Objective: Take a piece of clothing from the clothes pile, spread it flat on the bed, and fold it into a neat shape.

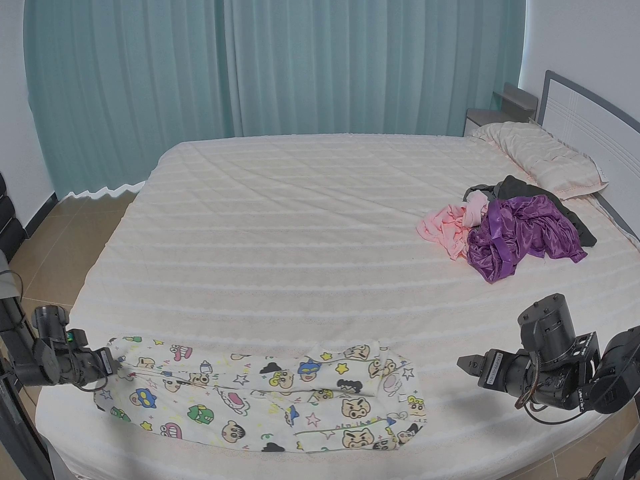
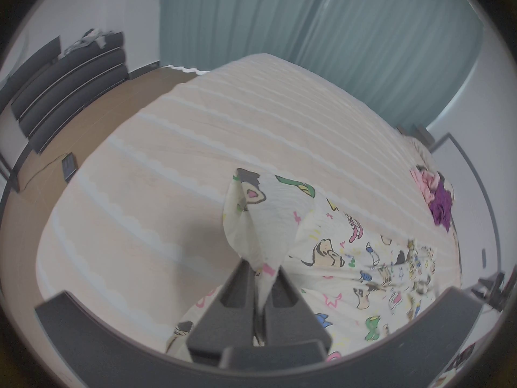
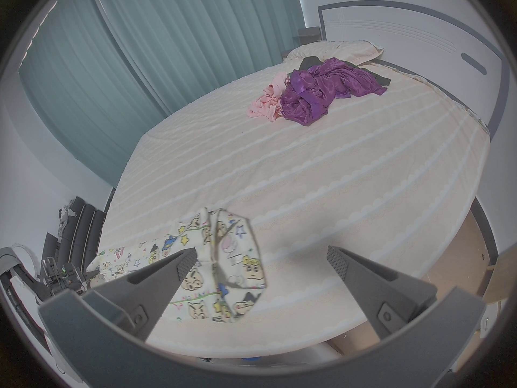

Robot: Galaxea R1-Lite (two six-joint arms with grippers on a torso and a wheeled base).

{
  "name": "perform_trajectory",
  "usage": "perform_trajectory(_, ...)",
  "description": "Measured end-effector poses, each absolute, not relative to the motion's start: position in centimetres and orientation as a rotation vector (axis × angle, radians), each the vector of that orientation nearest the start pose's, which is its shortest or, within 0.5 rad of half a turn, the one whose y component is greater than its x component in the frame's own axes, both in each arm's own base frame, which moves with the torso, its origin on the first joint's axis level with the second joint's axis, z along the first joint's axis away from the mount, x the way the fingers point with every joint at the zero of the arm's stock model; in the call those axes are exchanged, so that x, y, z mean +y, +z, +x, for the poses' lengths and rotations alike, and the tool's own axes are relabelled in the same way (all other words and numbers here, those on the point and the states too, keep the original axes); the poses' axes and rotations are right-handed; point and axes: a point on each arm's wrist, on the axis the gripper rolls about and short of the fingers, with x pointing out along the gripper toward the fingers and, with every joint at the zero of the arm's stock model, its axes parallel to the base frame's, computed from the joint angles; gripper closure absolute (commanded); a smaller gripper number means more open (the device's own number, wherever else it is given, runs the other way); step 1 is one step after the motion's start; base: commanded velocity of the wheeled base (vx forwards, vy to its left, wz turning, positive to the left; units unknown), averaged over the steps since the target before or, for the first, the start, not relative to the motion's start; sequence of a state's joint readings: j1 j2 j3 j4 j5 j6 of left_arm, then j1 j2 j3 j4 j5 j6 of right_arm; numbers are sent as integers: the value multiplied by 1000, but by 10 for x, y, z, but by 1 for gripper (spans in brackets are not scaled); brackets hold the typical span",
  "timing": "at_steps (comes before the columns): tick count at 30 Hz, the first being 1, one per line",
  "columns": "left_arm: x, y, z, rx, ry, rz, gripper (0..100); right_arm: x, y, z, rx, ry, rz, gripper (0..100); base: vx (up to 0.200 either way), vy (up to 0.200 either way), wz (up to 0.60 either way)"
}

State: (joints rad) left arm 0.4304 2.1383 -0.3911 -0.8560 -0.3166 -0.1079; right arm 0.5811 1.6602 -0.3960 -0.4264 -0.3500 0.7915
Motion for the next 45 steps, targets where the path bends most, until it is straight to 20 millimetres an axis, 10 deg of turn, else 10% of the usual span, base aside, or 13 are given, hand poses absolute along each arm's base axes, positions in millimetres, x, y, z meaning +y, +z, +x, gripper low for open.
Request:
perform_trajectory(11,195,44,237,727,297,-568,100,113,80,188,777,-90,377,0,0,0,0)
perform_trajectory(19,202,84,228,673,326,-558,100,113,80,188,776,-91,377,0,0,0,0)
perform_trajectory(45,-33,103,259,802,101,-421,100,114,80,188,776,-89,377,0,0,0,0)
